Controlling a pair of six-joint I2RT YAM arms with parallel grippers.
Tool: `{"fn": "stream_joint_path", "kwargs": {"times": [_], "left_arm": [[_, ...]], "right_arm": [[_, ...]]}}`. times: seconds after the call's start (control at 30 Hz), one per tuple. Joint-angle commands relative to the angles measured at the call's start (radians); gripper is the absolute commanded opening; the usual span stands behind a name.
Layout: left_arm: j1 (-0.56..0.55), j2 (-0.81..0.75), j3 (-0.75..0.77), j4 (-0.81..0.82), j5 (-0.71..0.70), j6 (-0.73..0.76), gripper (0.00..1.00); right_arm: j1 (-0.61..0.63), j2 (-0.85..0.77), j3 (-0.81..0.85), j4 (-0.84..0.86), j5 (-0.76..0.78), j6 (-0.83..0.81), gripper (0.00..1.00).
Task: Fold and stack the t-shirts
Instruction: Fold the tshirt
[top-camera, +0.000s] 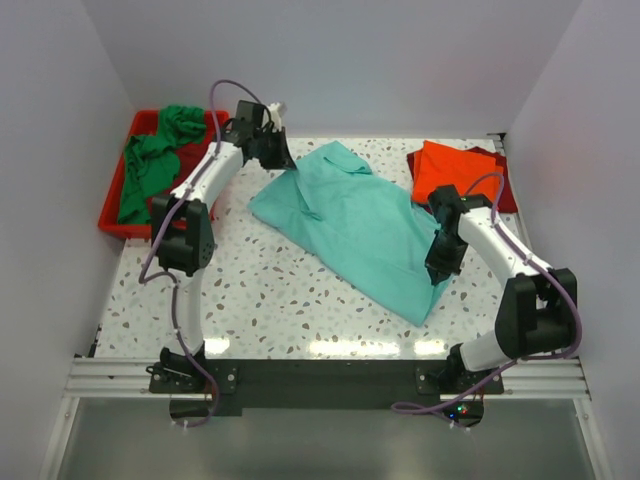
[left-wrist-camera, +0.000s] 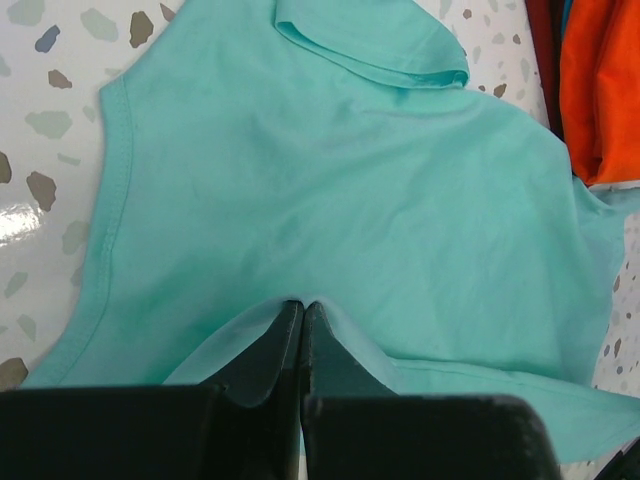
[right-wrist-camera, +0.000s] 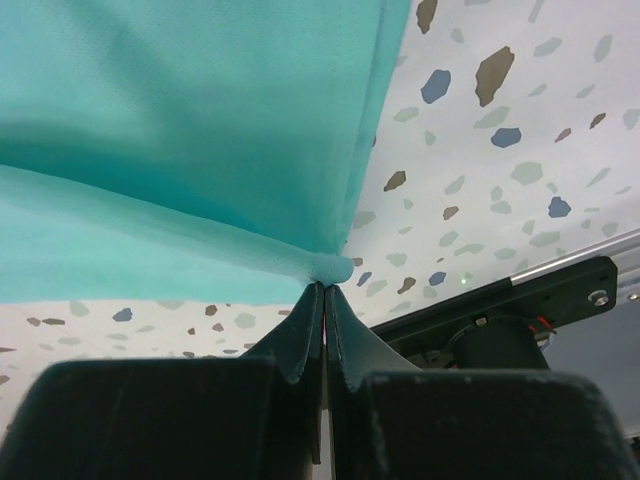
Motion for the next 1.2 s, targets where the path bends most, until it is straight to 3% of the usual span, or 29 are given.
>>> {"fn": "stream_joint_path", "kwargs": {"times": [0.0, 0.5, 0.6, 0.63, 0.67, 0.73, 0.77, 0.83, 1.0, 1.17], "left_arm": [[-0.005, 0.011, 0.059, 0.058, 0.002, -0.022, 0.0], [-0.021, 0.12, 0.108, 0.107, 0.054, -0.01, 0.0], [-0.025, 0.142, 0.121, 0.132, 0.091, -0.004, 0.21], [-0.027, 0.145, 0.138, 0.138, 0.108, -0.004, 0.41], [-0.028, 0.148, 0.146, 0.142, 0.112, -0.008, 0.5], [-0.03, 0.137, 0.158, 0.152, 0.114, -0.014, 0.66], [-0.03, 0.12, 0.158, 0.149, 0.108, -0.016, 0.69], [-0.03, 0.094, 0.148, 0.129, 0.062, -0.008, 0.75], [-0.028, -0.045, -0.04, 0.058, -0.145, 0.036, 0.76], [-0.012, -0.185, -0.271, 0.043, -0.227, 0.049, 0.68]], "right_arm": [[-0.013, -0.008, 0.037, -0.013, 0.047, -0.013, 0.0], [-0.055, 0.046, 0.043, 0.009, 0.058, -0.033, 0.0], [-0.058, 0.058, 0.049, 0.01, 0.064, -0.028, 0.0], [-0.059, 0.063, 0.057, 0.009, 0.064, -0.03, 0.0], [-0.059, 0.066, 0.063, 0.009, 0.062, -0.033, 0.0], [-0.061, 0.081, 0.095, -0.005, 0.064, -0.044, 0.19], [-0.059, 0.083, 0.11, -0.019, 0.07, -0.05, 0.34], [-0.059, 0.09, 0.164, -0.034, 0.105, -0.07, 0.44], [-0.038, 0.084, 0.276, -0.042, 0.102, -0.133, 0.51], [0.054, 0.097, 0.253, 0.03, -0.022, -0.148, 0.52]]}}
